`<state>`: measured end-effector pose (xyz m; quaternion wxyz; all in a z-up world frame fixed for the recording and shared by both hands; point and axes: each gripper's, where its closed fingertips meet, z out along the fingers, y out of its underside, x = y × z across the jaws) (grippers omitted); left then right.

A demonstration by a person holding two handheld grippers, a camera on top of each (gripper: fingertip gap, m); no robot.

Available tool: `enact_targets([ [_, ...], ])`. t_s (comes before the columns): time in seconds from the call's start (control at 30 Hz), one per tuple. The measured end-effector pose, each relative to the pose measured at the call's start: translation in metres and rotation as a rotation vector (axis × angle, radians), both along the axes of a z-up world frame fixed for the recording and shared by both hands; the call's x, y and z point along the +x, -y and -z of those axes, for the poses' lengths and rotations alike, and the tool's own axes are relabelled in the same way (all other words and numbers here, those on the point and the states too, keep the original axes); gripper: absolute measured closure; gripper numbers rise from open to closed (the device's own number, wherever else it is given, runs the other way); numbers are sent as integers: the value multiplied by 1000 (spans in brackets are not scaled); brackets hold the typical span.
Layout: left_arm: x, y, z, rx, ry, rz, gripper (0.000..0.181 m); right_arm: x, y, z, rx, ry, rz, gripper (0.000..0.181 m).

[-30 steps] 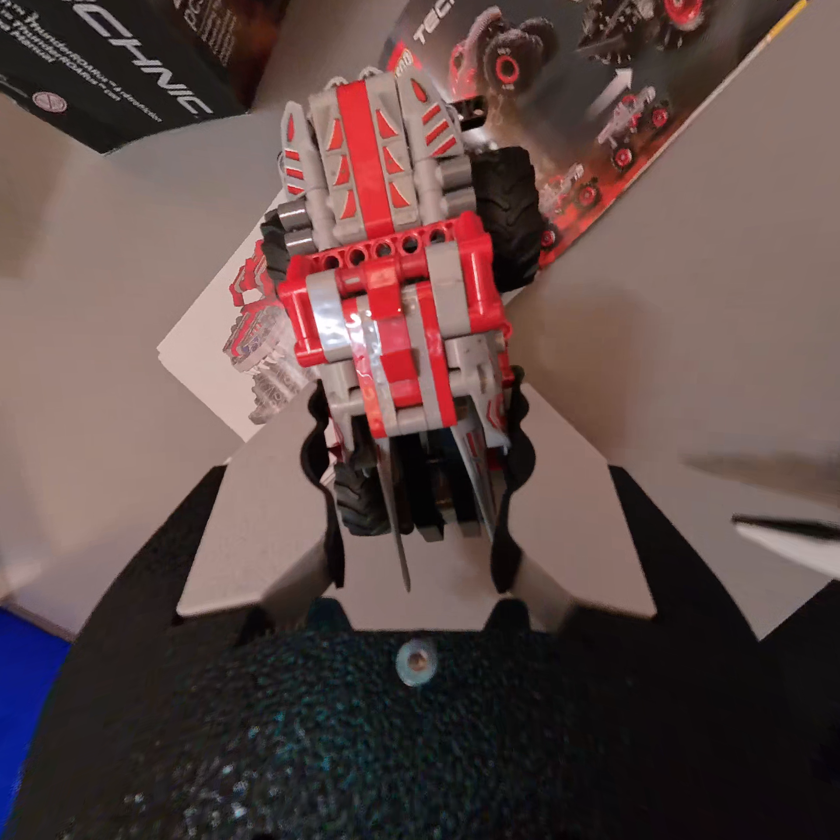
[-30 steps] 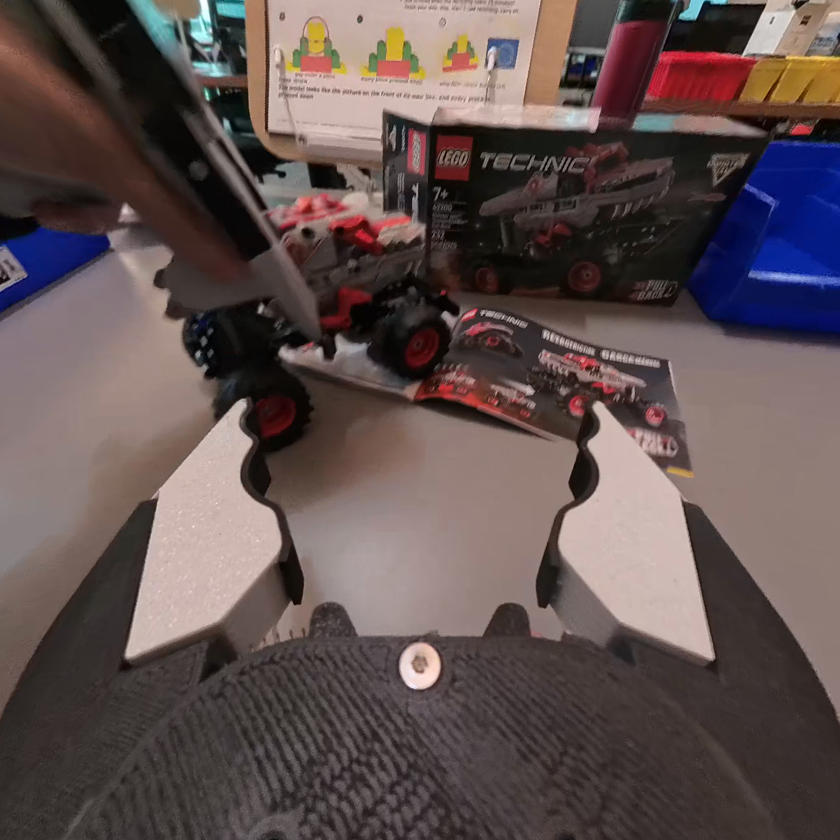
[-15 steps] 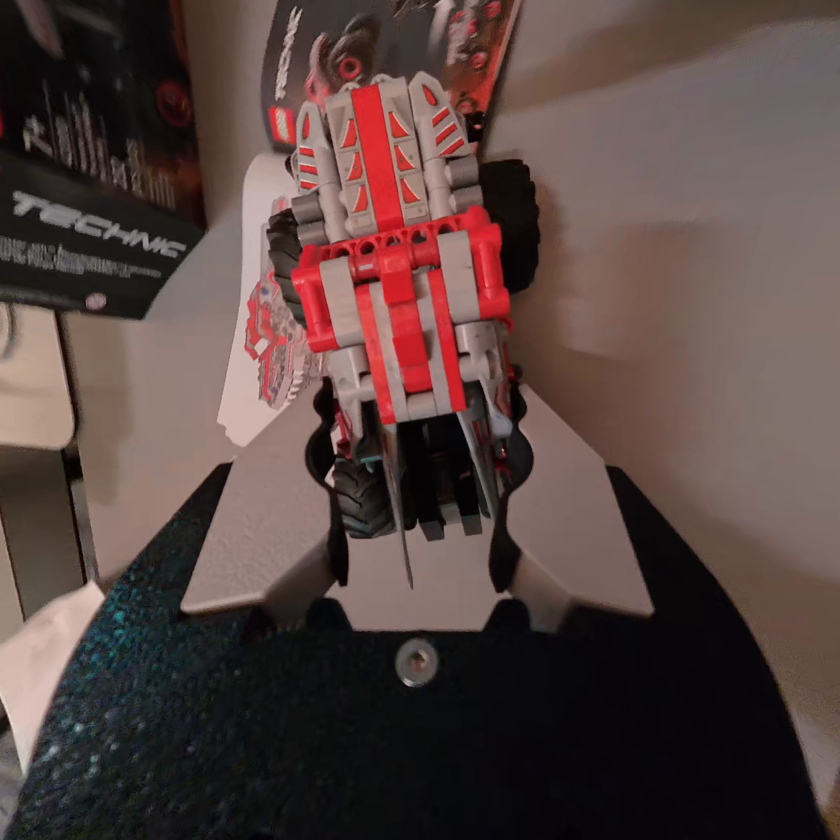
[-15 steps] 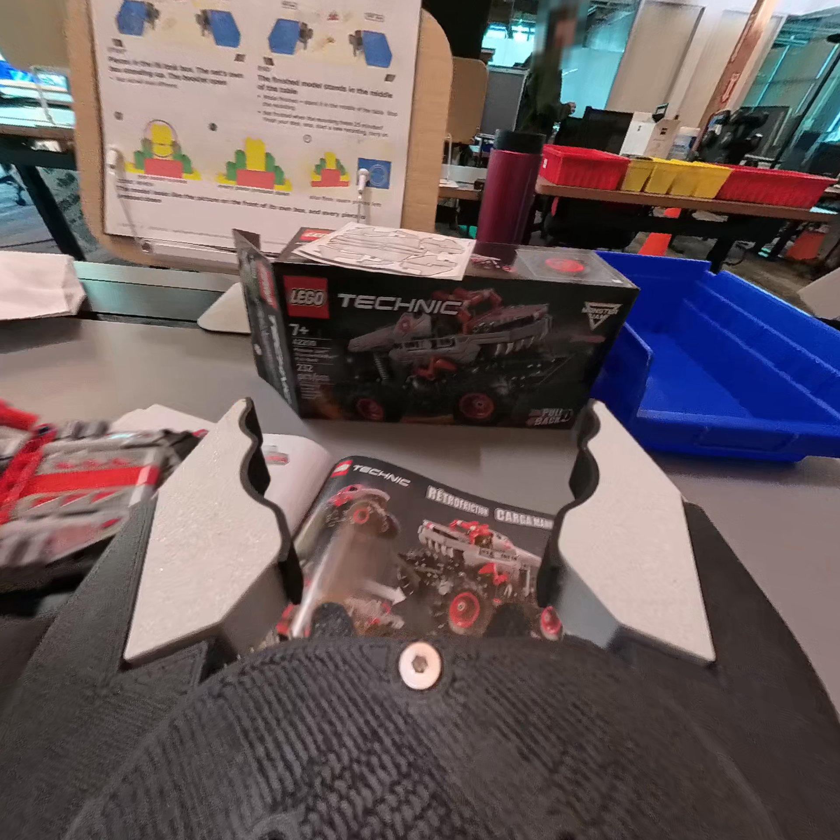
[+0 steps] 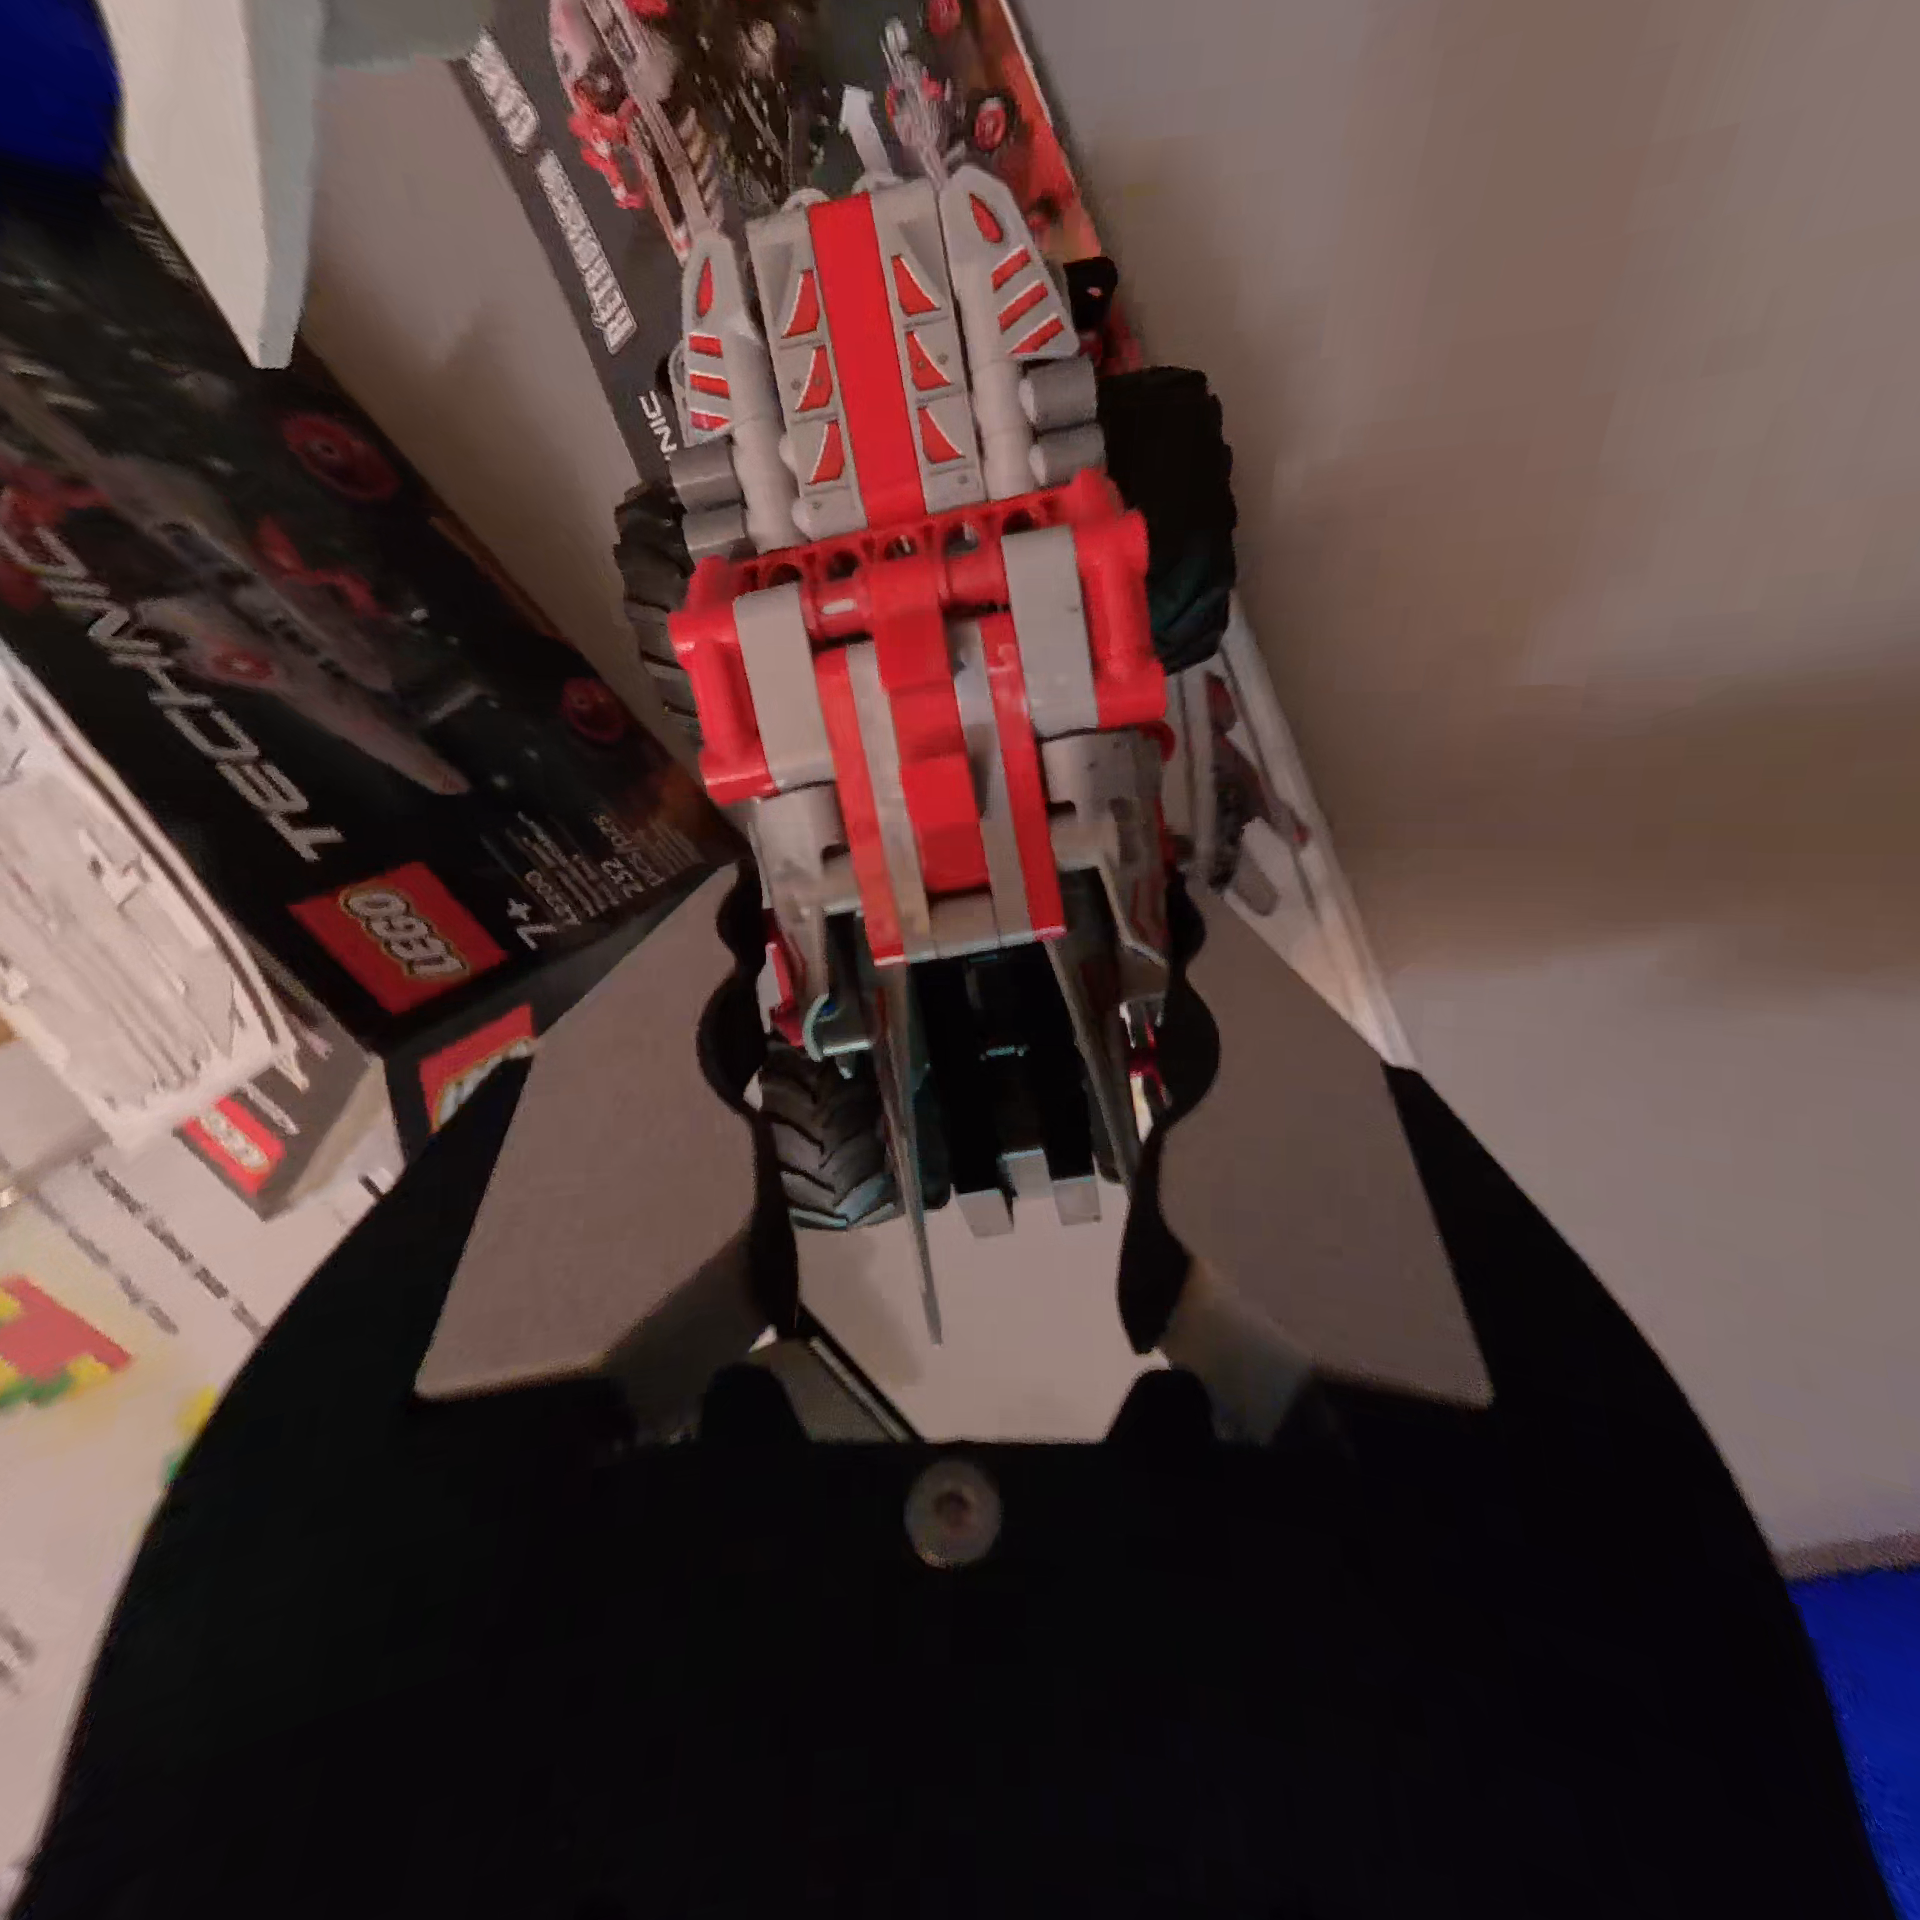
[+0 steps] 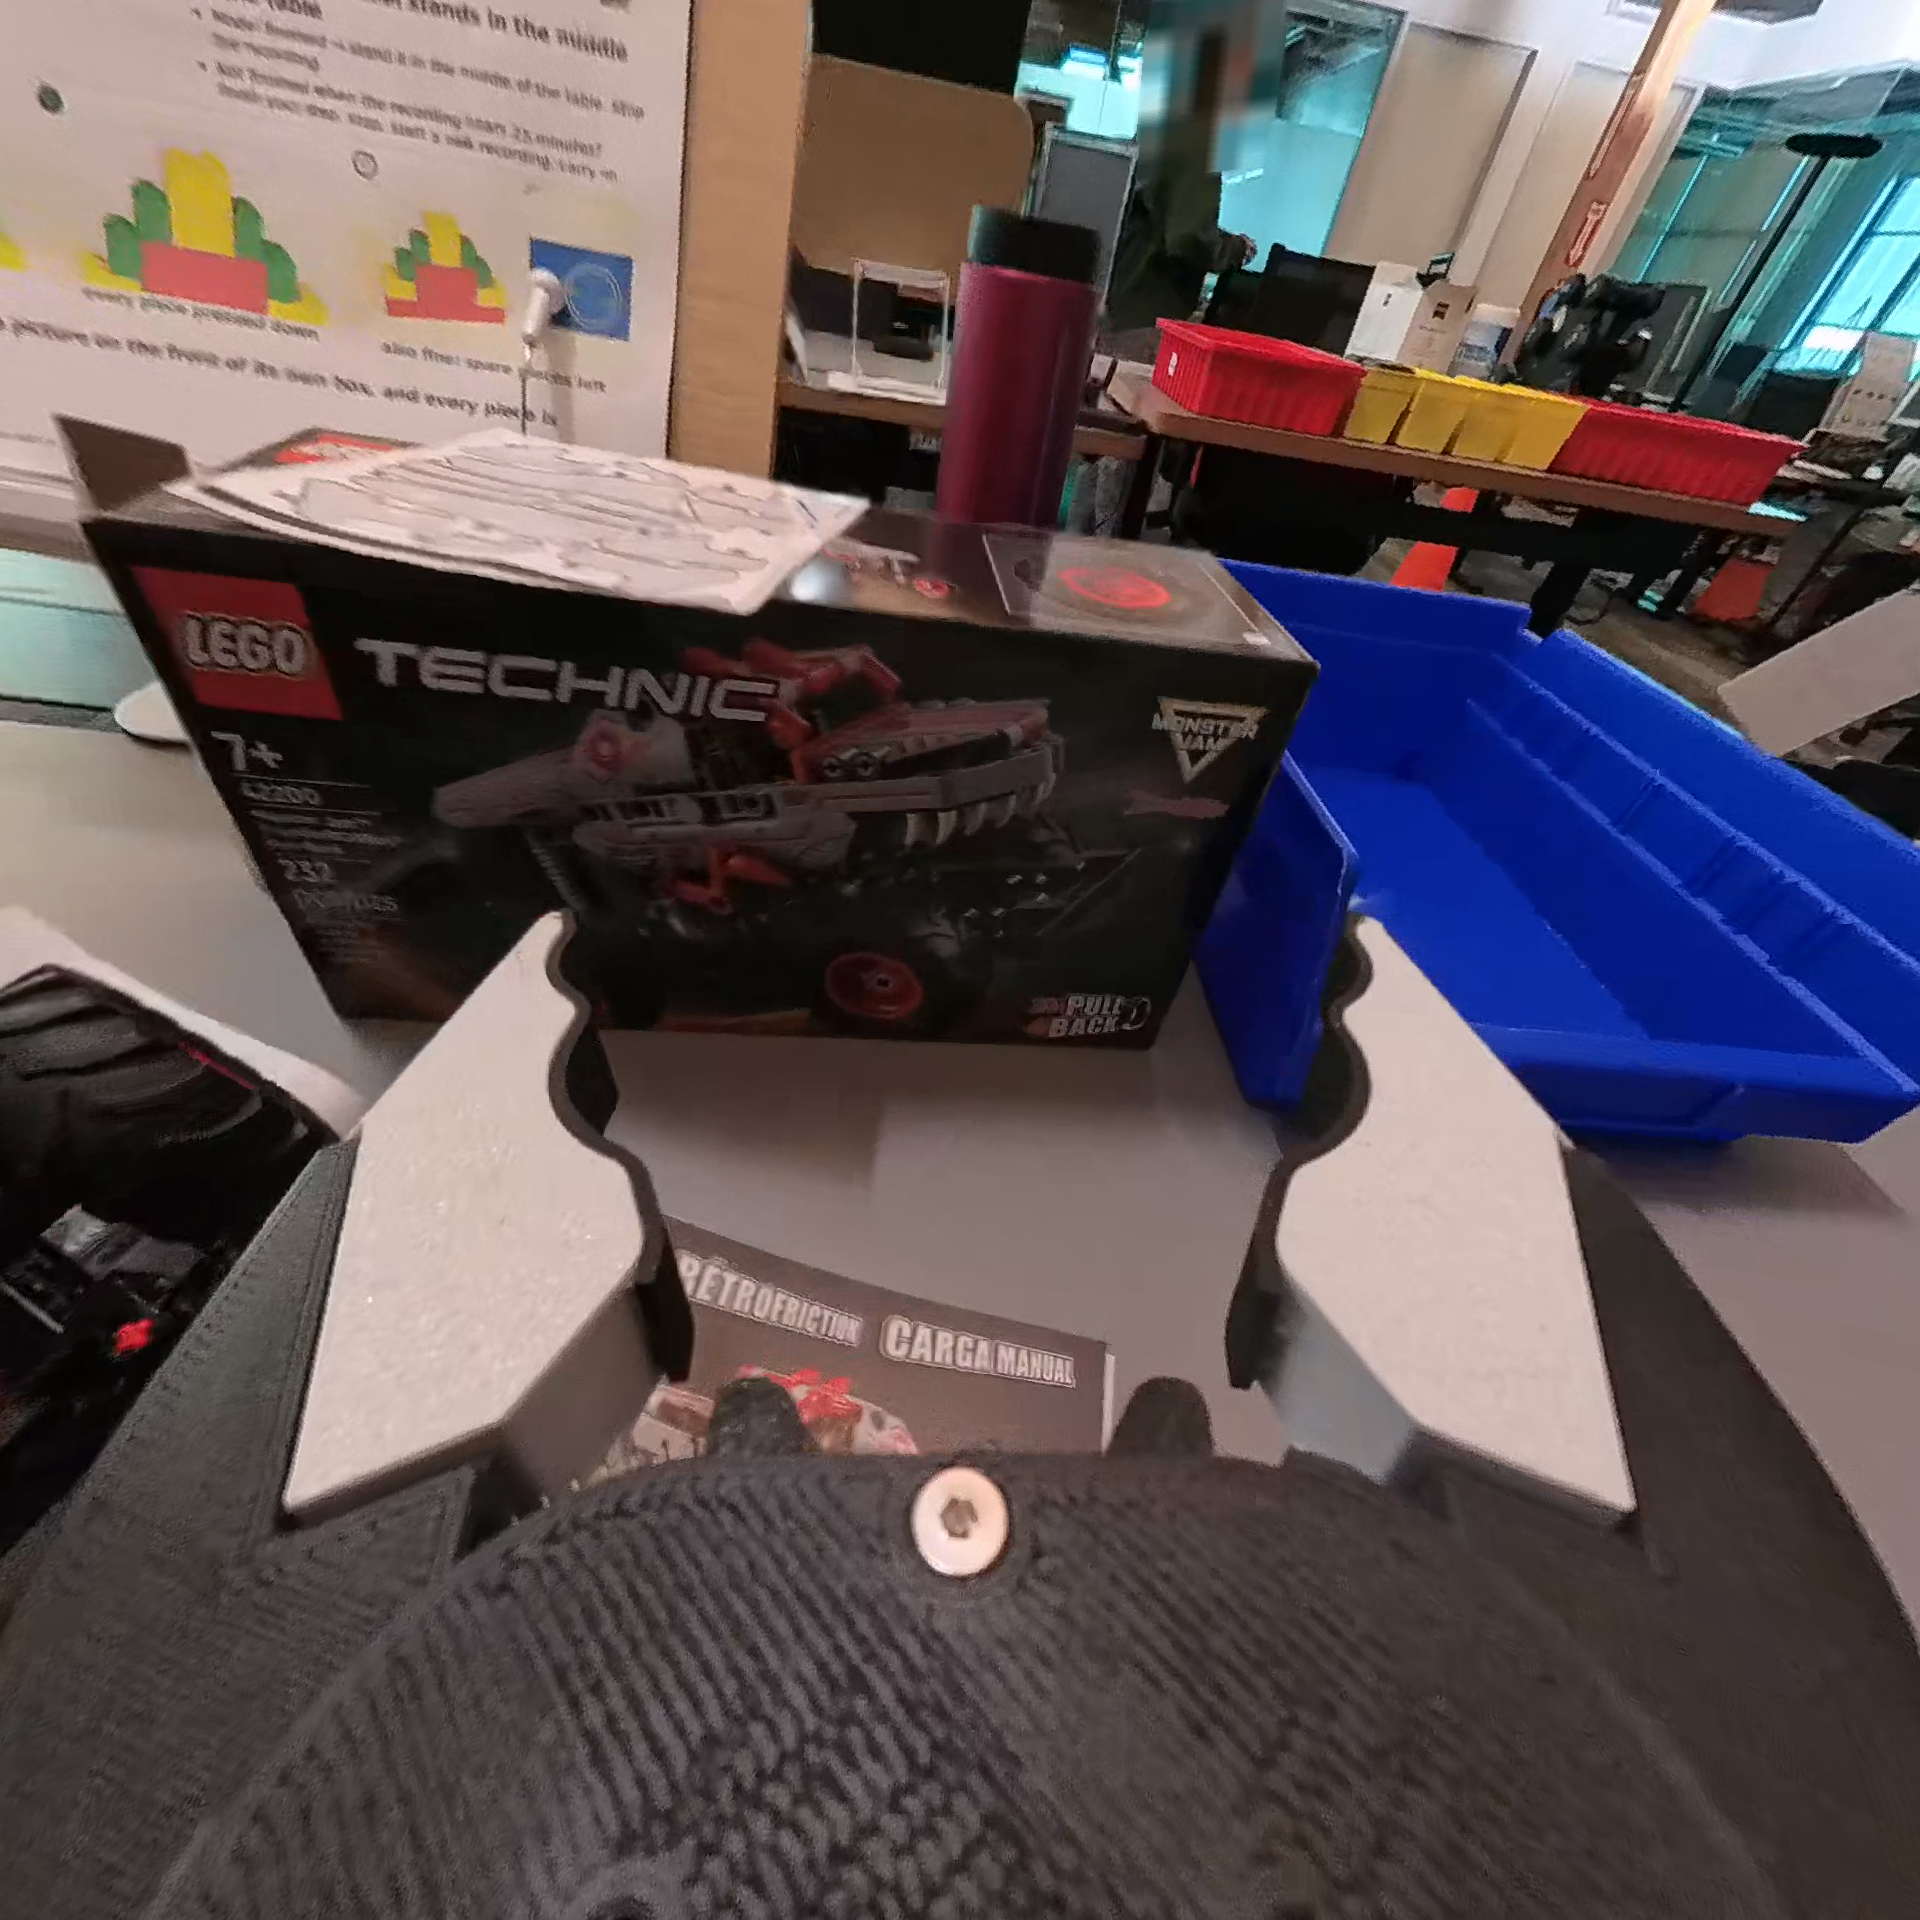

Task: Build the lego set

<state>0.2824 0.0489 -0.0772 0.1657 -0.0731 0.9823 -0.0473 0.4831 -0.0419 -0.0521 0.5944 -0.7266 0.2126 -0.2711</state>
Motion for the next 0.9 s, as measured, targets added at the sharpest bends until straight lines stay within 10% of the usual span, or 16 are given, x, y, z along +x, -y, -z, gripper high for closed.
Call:
enact_targets([
  [0.27,38,41,-3,32,-64,217,108,11,36,13,-35,-59,-81,46],
  [0.57,115,130,12,166,-10,519,113,-77,109,-25,111,-96,-616,77],
  [0.73,122,151,22,113,-50,440,115,-98,104,4,-253,-115,-763,84],
  [0.9,117,142,-33,-113,122,165,118,-101,72,5,-392,-205,-729,96],
])
